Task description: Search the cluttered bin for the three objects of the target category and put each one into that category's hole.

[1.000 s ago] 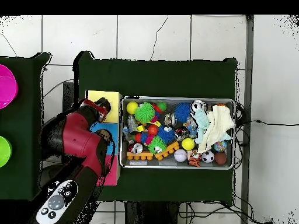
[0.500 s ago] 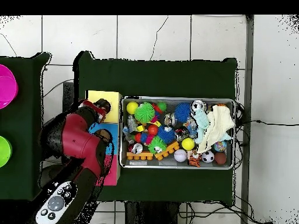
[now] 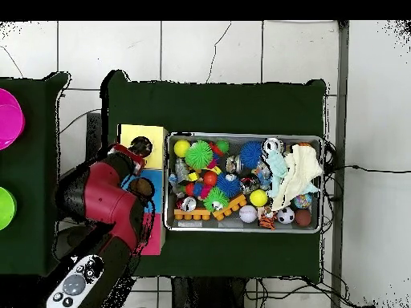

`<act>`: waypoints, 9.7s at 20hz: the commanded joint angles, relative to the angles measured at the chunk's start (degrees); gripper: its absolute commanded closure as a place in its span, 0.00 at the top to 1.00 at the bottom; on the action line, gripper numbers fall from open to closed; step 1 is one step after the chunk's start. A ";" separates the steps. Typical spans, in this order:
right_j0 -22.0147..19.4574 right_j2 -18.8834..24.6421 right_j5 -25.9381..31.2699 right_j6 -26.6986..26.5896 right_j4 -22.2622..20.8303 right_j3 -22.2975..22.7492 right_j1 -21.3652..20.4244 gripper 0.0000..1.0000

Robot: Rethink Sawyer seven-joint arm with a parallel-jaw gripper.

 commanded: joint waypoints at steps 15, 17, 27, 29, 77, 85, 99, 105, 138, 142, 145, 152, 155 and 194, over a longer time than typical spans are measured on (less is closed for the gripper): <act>-0.62 3.24 9.81 16.10 0.09 3.44 -0.82 0.00; -0.53 2.86 10.30 16.20 0.08 3.75 -2.44 0.00; 0.29 -0.08 14.25 16.67 -0.81 3.05 -4.50 0.00; 0.24 0.19 13.41 16.74 -0.57 3.11 -4.24 0.00; 1.32 -2.66 20.62 23.50 -1.44 -4.59 1.72 0.00; -0.08 -2.17 17.69 23.06 -0.89 -7.28 3.54 0.00; -1.37 0.02 11.94 24.01 0.34 -9.77 8.69 0.00; -2.67 3.62 7.21 21.89 0.22 -7.48 8.47 0.00; -3.02 8.37 4.45 20.91 -1.36 0.57 3.64 0.00; -3.36 9.56 3.76 20.40 -1.47 1.53 2.67 0.00; -2.94 9.03 5.86 20.08 -1.76 2.88 1.06 0.00; -4.67 11.15 2.29 18.79 -2.55 3.22 1.05 0.00; -5.50 12.37 0.98 18.63 -2.69 3.12 1.31 0.00; -5.70 6.02 15.49 18.02 -6.01 2.13 -9.87 0.00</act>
